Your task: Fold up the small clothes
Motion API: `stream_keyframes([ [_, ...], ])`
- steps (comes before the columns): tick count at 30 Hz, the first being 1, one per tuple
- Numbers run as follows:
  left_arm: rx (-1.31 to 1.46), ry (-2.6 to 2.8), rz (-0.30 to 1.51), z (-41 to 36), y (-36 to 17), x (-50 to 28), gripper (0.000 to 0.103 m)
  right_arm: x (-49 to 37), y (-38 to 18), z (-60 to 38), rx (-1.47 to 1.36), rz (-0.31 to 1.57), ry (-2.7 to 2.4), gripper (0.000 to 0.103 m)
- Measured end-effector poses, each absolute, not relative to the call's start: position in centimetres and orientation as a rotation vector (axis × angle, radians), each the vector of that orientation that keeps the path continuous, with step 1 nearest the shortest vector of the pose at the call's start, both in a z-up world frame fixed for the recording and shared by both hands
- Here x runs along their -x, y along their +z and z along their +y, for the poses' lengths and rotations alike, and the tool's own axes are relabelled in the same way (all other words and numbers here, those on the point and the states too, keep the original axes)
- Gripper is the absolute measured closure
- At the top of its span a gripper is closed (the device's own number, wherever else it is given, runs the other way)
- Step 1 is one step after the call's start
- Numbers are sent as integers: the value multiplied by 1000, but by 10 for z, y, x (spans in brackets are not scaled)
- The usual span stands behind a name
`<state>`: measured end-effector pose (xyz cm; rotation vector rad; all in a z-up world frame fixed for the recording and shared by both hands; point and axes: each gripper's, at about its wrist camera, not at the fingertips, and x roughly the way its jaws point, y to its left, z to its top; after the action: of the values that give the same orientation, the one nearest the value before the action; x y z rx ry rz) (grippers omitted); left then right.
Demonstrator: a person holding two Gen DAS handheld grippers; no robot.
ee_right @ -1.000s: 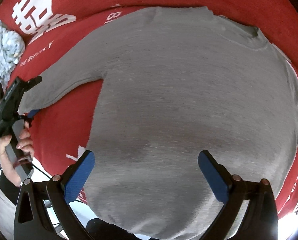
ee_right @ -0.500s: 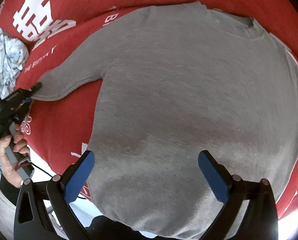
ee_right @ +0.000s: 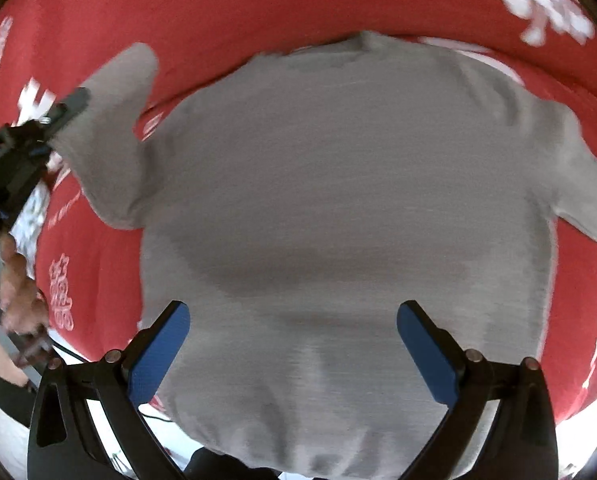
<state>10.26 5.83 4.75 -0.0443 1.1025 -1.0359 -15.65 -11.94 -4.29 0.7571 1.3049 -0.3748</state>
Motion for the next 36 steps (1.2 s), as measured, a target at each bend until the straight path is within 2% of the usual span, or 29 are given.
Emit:
stream_keyframes([
  [4, -150, -1040, 1192, -10, 5, -54, 96, 189, -55, -149, -816, 1297, -457, 0],
  [7, -258, -1006, 1244, -28, -23, -32, 96, 211, -66, -163, -855, 1303, -507, 0],
  [9, -308, -957, 1289, -30, -38, -25, 88, 224, -74, -170, -875, 1313, -535, 0],
  [11, -348, -905, 1296, -20, -44, -22, 39, 231, -78, -175, -888, 1323, -556, 0],
  [13, -388, -854, 1246, -9, -36, -20, 21, 232, -79, -179, -888, 1323, -567, 0],
  [20, -385, -678, 1149, 67, 9, -37, 21, 165, -53, -164, -677, 1264, -463, 0],
  [25, -393, -538, 1210, 113, -5, -55, 21, 64, -40, -118, -304, 1230, -301, 0],
  [30, -359, -476, 1275, 125, -34, -56, 21, -2, -84, -67, 146, 1329, -240, 5],
  [31, -349, -470, 1285, 126, -37, -55, 21, 4, -92, -64, 201, 1337, -246, 15],
  [32, -339, -468, 1290, 126, -40, -55, 21, 3, -101, -61, 266, 1349, -258, 50],
  [33, -330, -469, 1288, 126, -42, -53, 21, -2, -108, -62, 301, 1359, -259, 78],
  [34, -328, -470, 1283, 127, -41, -53, 21, -3, -108, -68, 264, 1361, -253, 96],
  [36, -337, -471, 1281, 122, -39, -52, 21, -1, -89, -94, 79, 1284, -300, 96],
])
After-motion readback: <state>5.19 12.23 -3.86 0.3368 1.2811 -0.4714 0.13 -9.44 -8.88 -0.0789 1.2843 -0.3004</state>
